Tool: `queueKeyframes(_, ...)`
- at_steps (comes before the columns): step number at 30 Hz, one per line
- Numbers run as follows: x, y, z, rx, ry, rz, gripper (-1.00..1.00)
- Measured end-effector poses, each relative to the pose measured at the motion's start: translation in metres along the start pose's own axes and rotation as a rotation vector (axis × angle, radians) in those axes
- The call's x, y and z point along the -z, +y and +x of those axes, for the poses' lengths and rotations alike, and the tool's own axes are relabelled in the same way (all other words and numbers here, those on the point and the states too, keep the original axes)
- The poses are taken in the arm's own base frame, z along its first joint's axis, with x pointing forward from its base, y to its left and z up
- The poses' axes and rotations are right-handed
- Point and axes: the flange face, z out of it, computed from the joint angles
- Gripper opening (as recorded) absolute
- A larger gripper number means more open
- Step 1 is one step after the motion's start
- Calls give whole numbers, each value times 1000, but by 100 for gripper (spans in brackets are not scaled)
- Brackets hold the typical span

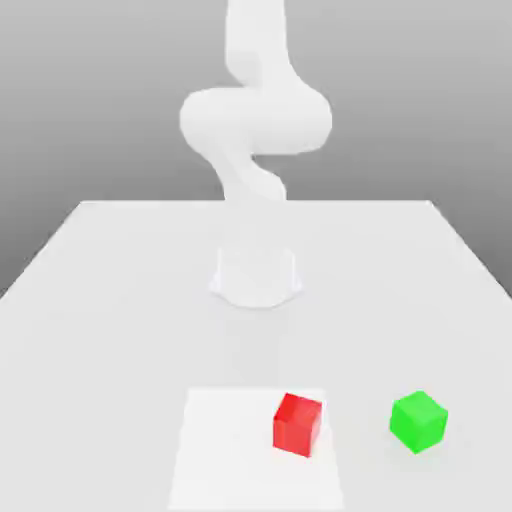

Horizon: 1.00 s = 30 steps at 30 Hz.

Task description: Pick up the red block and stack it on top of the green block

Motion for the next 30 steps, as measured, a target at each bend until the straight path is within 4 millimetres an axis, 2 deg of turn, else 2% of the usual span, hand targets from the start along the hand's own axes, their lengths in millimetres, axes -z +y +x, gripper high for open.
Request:
queueKeyframes(4, -99, 14, -24, -76, -113, -97, 0)
queueKeyframes(8, -183, 39, -61, -144, -204, -205, 0)
queueKeyframes(12, -253, 76, -107, -206, -278, -325, 0)
queueKeyframes(15, -296, 109, -146, -247, -320, -422, 0)
queueKeyframes(20, -347, 173, -212, -302, -365, -588, 0)
queueKeyframes(26, -395, 212, -244, -314, -369, -616, 0)
queueKeyframes(27, -400, 216, -247, -314, -369, -616, -100)
queueKeyframes(30, -400, 215, -247, -314, -369, -616, -100)
